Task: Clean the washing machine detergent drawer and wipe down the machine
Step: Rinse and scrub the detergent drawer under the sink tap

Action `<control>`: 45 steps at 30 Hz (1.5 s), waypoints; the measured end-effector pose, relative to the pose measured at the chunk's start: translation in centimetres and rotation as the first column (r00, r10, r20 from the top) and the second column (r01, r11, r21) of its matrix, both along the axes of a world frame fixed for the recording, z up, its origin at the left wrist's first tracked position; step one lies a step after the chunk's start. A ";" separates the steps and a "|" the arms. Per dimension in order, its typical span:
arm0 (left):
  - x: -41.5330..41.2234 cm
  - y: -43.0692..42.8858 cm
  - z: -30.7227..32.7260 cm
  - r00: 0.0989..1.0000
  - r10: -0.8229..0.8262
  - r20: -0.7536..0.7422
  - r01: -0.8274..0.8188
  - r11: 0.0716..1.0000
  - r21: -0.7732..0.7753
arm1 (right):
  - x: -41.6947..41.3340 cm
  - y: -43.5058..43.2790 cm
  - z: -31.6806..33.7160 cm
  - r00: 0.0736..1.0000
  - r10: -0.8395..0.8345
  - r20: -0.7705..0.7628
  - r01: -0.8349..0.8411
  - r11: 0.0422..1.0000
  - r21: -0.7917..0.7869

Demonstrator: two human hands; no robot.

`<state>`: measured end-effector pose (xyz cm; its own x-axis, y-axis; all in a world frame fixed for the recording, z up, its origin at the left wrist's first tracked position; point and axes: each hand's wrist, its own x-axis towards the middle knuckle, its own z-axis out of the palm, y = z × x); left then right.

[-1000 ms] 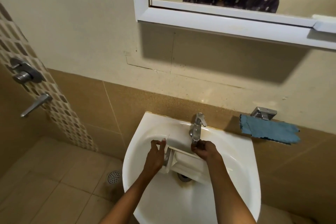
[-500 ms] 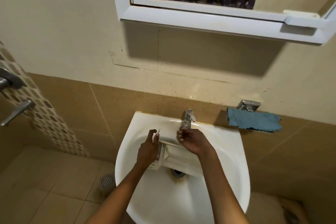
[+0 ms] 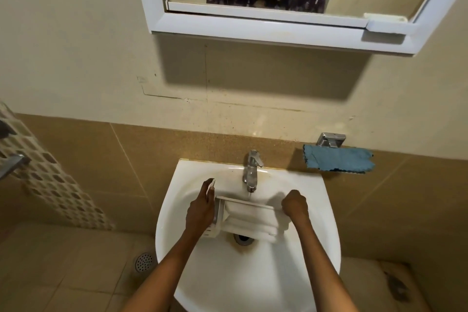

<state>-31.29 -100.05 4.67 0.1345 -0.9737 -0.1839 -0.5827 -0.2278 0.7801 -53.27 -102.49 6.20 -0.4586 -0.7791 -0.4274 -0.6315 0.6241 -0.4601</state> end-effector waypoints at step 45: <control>-3.9 0.8 6.5 0.855 -0.034 0.518 0.155 0.969 -0.191 | 3.6 -0.2 -5.5 0.694 0.100 0.713 -0.007 0.991 -0.133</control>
